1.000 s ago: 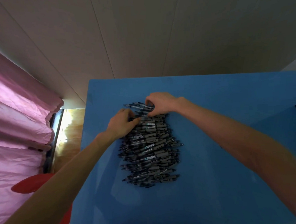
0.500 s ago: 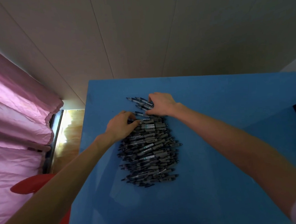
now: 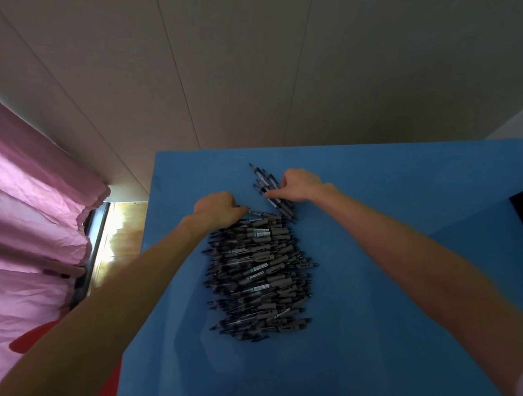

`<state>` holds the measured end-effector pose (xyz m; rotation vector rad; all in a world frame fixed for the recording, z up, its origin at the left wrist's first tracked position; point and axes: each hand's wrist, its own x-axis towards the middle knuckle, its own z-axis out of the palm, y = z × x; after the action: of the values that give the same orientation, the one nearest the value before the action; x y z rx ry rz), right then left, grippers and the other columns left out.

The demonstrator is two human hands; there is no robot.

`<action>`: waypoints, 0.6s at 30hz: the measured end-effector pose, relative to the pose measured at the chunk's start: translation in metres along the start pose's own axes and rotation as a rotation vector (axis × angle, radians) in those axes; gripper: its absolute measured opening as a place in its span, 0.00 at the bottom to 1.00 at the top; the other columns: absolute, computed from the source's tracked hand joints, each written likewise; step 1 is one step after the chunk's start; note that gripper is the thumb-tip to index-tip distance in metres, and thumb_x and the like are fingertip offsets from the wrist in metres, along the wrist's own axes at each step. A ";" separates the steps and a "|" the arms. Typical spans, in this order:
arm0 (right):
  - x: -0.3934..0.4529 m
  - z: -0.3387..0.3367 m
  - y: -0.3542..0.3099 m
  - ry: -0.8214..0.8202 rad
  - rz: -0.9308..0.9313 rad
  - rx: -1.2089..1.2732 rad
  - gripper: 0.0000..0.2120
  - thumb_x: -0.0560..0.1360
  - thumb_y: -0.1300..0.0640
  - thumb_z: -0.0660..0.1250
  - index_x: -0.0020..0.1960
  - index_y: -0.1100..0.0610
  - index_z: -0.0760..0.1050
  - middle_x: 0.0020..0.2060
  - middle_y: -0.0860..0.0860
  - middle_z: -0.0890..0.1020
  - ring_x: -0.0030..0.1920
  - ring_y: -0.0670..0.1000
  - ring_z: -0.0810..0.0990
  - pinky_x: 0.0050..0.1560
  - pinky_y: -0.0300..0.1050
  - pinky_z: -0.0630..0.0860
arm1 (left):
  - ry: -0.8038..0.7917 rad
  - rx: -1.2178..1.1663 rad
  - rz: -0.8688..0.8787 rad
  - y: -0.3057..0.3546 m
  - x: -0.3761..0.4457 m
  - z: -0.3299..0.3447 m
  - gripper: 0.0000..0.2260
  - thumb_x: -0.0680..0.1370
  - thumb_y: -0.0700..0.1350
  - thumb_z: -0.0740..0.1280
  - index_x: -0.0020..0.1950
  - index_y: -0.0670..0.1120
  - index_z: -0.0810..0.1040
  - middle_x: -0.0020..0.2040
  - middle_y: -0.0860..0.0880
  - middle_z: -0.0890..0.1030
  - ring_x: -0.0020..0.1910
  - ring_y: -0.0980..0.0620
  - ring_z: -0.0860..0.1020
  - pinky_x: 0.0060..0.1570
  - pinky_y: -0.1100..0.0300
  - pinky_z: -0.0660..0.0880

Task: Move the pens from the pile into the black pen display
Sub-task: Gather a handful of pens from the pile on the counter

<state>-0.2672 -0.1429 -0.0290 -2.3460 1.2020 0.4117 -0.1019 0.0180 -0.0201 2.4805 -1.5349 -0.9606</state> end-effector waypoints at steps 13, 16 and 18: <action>-0.009 -0.007 0.016 0.009 0.105 0.076 0.24 0.71 0.35 0.72 0.33 0.53 0.69 0.28 0.49 0.70 0.30 0.51 0.69 0.30 0.43 0.63 | 0.005 -0.256 0.028 0.044 0.038 0.013 0.17 0.80 0.56 0.69 0.39 0.45 0.73 0.36 0.47 0.74 0.37 0.47 0.73 0.39 0.54 0.70; -0.011 -0.009 0.012 0.065 0.076 -0.014 0.19 0.71 0.38 0.71 0.41 0.53 0.74 0.35 0.50 0.78 0.37 0.53 0.77 0.32 0.43 0.67 | 0.005 -0.279 0.051 0.049 0.042 0.015 0.13 0.80 0.53 0.70 0.53 0.43 0.81 0.50 0.45 0.81 0.49 0.44 0.79 0.50 0.51 0.75; -0.011 -0.010 0.009 0.084 0.055 -0.052 0.18 0.71 0.40 0.72 0.45 0.53 0.73 0.39 0.50 0.79 0.41 0.53 0.79 0.32 0.44 0.67 | -0.025 -0.271 0.114 0.047 0.041 0.013 0.12 0.80 0.50 0.69 0.59 0.44 0.82 0.57 0.44 0.82 0.55 0.44 0.79 0.56 0.51 0.75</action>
<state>-0.2802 -0.1448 -0.0180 -2.4004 1.3119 0.3705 -0.1333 -0.0363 -0.0323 2.1806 -1.4269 -1.1021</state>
